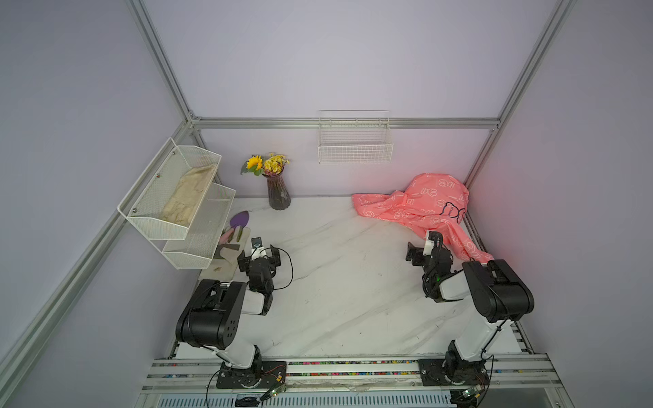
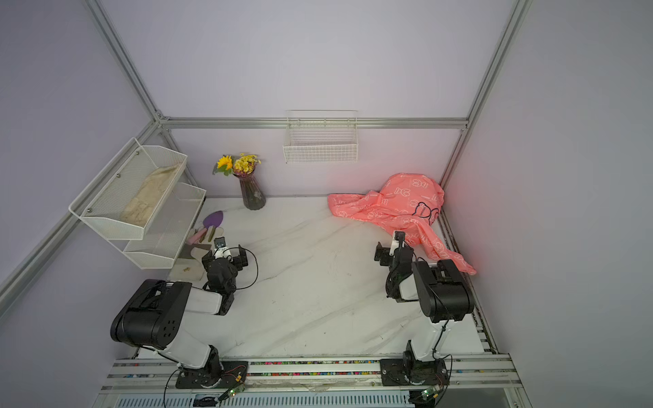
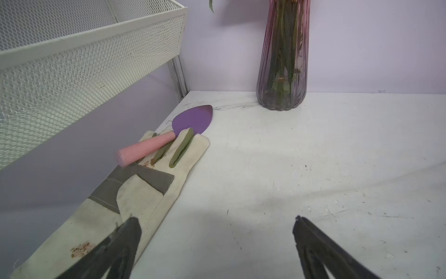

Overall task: Unzip the jacket
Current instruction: Move the jacket to the center of the board.

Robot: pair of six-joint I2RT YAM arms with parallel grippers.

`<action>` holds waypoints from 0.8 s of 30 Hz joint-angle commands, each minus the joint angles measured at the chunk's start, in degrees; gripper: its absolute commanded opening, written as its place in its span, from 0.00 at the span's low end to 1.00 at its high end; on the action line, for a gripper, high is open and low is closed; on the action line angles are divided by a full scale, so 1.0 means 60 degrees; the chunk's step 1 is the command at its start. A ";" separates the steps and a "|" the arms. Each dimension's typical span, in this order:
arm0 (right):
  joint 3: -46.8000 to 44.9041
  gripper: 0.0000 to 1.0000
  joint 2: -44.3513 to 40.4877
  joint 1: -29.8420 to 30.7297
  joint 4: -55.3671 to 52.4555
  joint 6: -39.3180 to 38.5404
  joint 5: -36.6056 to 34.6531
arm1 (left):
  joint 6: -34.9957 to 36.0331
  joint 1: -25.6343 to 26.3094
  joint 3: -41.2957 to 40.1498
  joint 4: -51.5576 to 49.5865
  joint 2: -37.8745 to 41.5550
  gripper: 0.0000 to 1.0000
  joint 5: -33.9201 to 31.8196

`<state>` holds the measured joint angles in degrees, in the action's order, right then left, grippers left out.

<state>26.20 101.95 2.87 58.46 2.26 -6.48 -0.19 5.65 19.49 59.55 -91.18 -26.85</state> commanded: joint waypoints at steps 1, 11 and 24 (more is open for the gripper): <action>0.0098 0.97 0.0015 -0.0069 0.0186 -0.0158 0.0084 | 0.0119 -0.0002 -0.0056 0.0447 -0.0056 1.00 -0.0062; 0.0117 0.97 0.0025 -0.0127 0.0094 0.0025 0.0039 | 0.0093 -0.0020 -0.0043 0.0414 -0.0067 1.00 -0.0052; -0.0009 0.97 -0.0773 0.0011 -0.0070 0.0161 -0.1233 | 0.0079 0.0175 -0.0155 0.0189 0.0469 1.00 -0.0282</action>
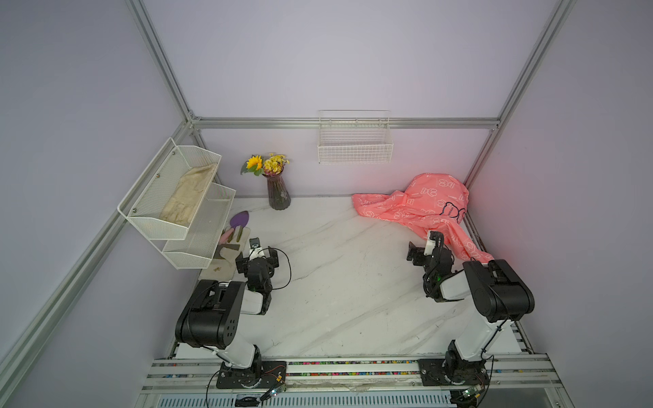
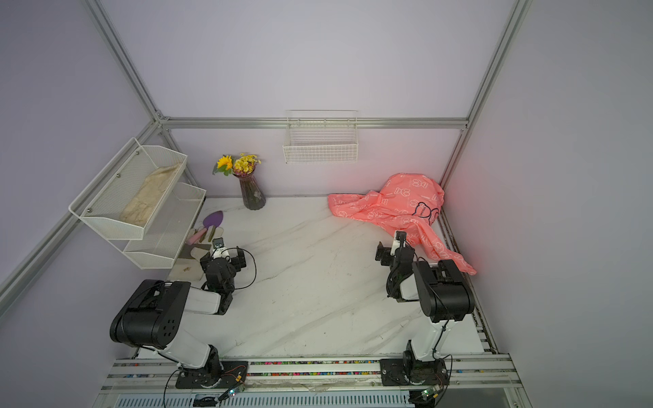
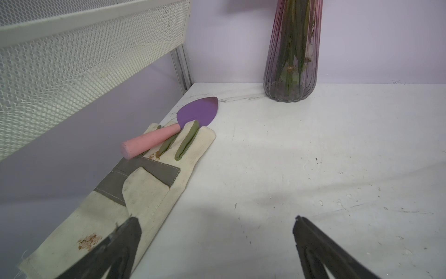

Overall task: Unzip the jacket
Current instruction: Move the jacket to the center of the board.

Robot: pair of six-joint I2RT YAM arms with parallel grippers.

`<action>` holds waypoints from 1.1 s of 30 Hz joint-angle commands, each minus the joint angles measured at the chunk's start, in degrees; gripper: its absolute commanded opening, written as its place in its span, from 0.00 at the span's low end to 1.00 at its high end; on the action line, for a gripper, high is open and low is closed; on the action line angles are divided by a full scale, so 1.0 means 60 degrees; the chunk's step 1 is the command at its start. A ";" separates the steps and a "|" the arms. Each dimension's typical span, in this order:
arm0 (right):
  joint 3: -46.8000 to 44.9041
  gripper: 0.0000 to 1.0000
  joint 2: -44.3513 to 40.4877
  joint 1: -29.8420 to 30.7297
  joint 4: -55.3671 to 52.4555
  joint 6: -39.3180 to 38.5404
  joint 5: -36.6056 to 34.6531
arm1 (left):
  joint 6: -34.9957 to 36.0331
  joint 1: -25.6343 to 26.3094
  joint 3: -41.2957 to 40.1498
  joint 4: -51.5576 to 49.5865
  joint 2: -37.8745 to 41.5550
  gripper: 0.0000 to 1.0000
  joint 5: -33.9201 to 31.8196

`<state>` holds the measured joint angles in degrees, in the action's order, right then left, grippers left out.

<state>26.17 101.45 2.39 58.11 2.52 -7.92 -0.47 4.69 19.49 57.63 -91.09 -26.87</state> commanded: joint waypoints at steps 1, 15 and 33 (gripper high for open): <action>0.0180 0.97 -0.1628 0.0099 -0.1172 0.0269 -0.1320 | 0.0619 0.0654 -0.0403 0.1163 0.0543 1.00 -0.0699; 0.7881 0.97 0.1205 -0.1553 -0.9358 0.3836 0.2948 | -0.0873 0.3144 0.2920 -0.7609 0.4072 1.00 -0.1218; 1.0750 0.97 0.1767 -0.1805 -1.5245 0.1175 0.0783 | -0.0616 0.3462 0.3032 -0.7279 0.2731 1.00 0.4161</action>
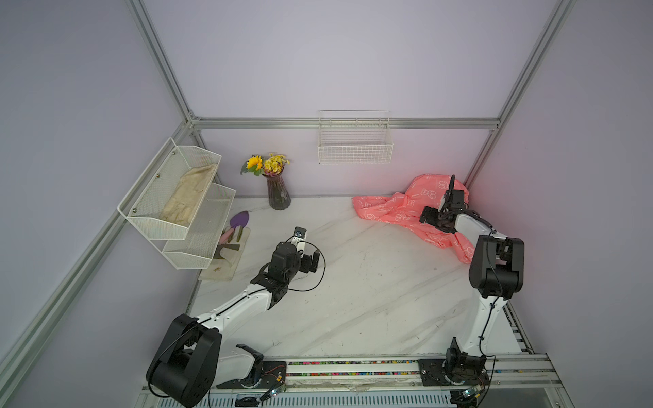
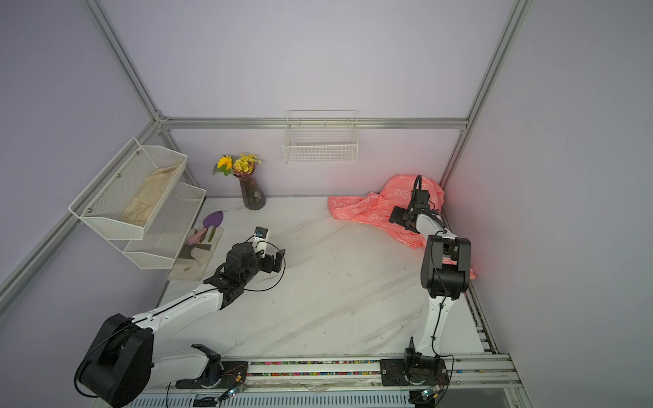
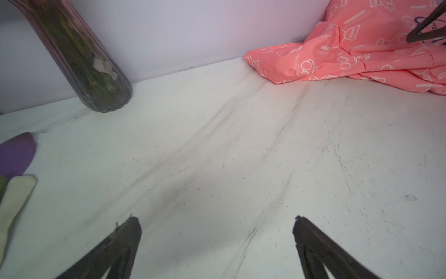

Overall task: Unzip the jacket
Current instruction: Move the jacket to the center of the board.

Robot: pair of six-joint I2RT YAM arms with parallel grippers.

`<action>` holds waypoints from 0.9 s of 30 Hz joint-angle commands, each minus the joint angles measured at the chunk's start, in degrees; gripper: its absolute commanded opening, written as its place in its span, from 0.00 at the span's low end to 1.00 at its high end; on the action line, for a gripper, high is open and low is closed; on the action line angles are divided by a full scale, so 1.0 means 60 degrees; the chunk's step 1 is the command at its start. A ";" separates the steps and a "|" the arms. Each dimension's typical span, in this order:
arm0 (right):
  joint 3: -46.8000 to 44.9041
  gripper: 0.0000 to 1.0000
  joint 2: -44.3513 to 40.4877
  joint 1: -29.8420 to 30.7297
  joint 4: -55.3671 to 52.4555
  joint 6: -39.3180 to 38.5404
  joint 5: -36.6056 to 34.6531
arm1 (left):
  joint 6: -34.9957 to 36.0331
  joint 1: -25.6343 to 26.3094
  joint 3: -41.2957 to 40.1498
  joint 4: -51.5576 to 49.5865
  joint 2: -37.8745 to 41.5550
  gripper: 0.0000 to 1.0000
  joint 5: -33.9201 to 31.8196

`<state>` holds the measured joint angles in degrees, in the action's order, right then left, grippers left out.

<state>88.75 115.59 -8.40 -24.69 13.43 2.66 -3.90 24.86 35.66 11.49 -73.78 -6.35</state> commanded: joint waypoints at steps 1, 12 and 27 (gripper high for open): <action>0.0436 0.97 -0.0658 0.0004 -0.1783 -0.0762 -0.1477 | -0.0042 0.0151 0.0391 0.0478 -0.0295 1.00 0.0827; 0.0340 0.97 -0.0139 -0.0005 -0.2830 -0.1113 -0.2620 | 0.0350 0.0613 0.0746 0.0693 -0.1090 1.00 0.1102; 0.1177 0.00 -0.0374 0.2123 -0.3231 -0.2231 -0.0870 | -0.0365 0.0730 0.0854 0.1362 -0.1116 1.00 0.1441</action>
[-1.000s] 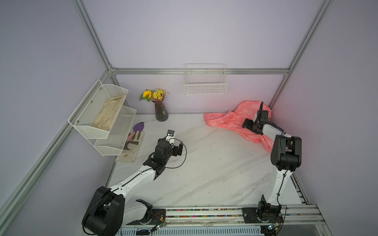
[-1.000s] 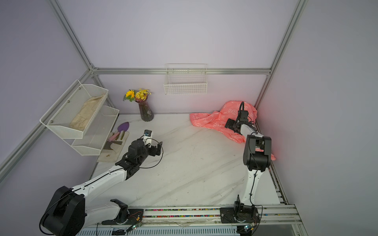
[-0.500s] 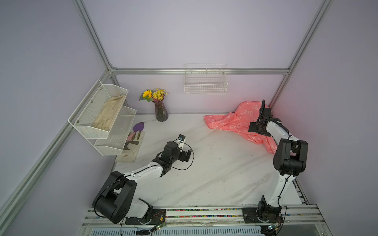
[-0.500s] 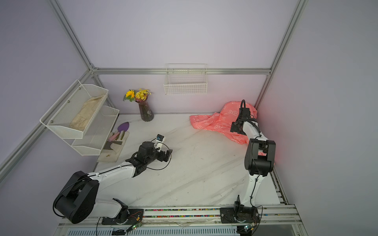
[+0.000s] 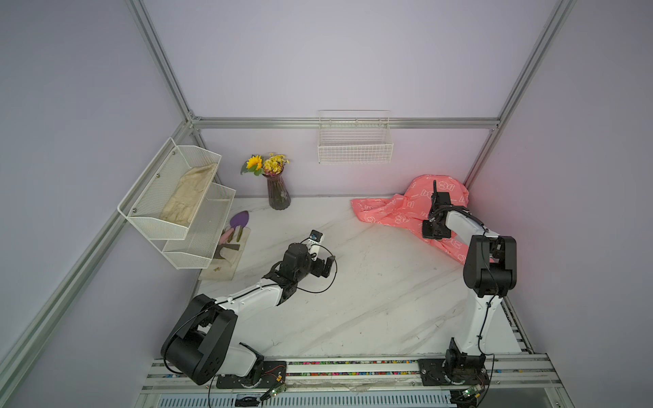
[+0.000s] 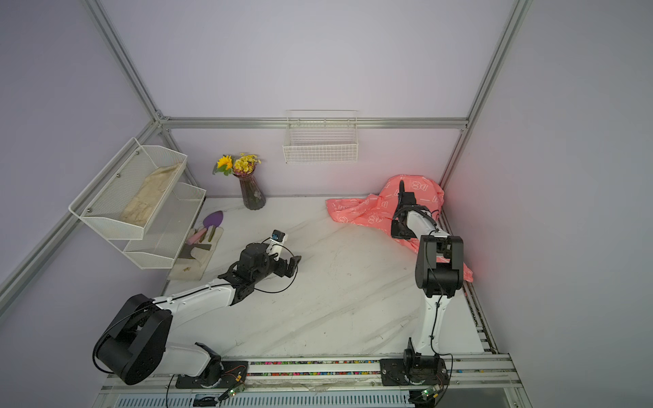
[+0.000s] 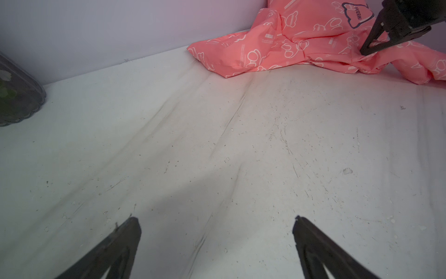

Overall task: Unzip the jacket
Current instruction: Move the jacket to the center of the board.

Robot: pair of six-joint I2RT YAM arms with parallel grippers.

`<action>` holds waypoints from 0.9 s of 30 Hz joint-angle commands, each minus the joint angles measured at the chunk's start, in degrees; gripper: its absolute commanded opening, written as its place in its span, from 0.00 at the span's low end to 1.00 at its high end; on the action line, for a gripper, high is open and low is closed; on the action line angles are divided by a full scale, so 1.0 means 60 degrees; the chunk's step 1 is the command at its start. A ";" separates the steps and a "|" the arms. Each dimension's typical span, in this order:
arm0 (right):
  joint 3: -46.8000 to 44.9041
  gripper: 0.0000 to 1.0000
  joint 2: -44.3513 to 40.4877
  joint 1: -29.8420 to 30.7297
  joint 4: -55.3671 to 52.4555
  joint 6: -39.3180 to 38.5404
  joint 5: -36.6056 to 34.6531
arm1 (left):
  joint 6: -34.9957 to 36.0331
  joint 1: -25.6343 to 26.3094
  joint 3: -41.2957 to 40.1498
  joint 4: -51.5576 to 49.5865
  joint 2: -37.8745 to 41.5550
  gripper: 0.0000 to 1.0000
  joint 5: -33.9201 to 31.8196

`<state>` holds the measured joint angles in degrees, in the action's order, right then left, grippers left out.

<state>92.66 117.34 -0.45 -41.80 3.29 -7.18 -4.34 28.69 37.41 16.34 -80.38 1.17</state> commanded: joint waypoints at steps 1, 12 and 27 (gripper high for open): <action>0.0668 0.00 -0.0826 0.1066 -0.0482 -0.0637 0.0948 | -0.0330 0.0122 0.0522 0.0579 0.0017 1.00 0.0186; 0.0549 0.00 -0.3406 0.2704 -0.0954 -0.0939 0.4156 | -0.0536 0.0360 -0.0340 0.0851 0.1205 1.00 -0.0131; -0.3401 0.51 -0.5491 0.2964 -0.1147 0.1271 -0.0907 | -0.1485 0.0360 -0.0020 0.0218 0.1720 1.00 -0.2136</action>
<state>71.18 84.64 17.10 -48.10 9.04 -2.35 -10.63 30.79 36.36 18.28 -72.47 -7.33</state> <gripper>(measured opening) 0.378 0.997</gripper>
